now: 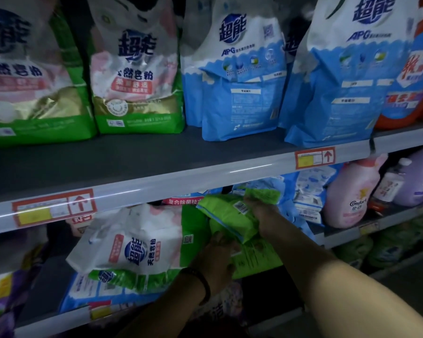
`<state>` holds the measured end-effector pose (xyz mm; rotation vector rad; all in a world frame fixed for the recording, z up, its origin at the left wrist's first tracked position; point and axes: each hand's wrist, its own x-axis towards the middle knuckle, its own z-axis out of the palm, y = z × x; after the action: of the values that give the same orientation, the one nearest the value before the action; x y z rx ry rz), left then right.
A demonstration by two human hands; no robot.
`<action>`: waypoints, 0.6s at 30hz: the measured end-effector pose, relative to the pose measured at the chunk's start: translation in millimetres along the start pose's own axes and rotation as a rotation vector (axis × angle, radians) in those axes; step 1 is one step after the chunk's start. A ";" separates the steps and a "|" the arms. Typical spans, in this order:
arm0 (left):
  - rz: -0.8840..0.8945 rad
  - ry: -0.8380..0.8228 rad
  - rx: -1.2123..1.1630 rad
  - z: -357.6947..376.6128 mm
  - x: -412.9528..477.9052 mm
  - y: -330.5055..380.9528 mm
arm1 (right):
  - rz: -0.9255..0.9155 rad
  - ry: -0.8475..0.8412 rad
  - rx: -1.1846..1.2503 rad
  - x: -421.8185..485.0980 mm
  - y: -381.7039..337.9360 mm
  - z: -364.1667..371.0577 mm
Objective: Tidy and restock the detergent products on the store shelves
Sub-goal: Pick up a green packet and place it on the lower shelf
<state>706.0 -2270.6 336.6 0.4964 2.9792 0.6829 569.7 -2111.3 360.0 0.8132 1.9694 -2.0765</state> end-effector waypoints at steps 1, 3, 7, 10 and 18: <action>0.006 0.019 -0.003 0.6 -1.4 -1.5 | 0.016 0.015 -0.034 0.7 2.2 -0.1; 0.026 0.071 -0.038 0.8 -4.3 -3.9 | -0.043 0.037 -0.126 4.8 1.7 -0.9; 0.017 0.159 -0.196 -8.2 -13.9 -10.7 | -0.154 0.019 -0.202 5.9 -9.6 -2.1; -0.088 0.277 -0.369 -18.3 -19.3 -23.1 | -0.164 0.089 -0.169 -6.3 -10.8 -6.6; -0.515 0.362 -1.099 -63.4 -41.6 -18.6 | -0.138 -0.086 0.314 -112.2 8.1 -46.7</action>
<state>732.7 -2326.1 384.6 -0.4767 2.2269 2.1906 680.1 -2094.6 408.5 0.6399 1.7243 -2.4983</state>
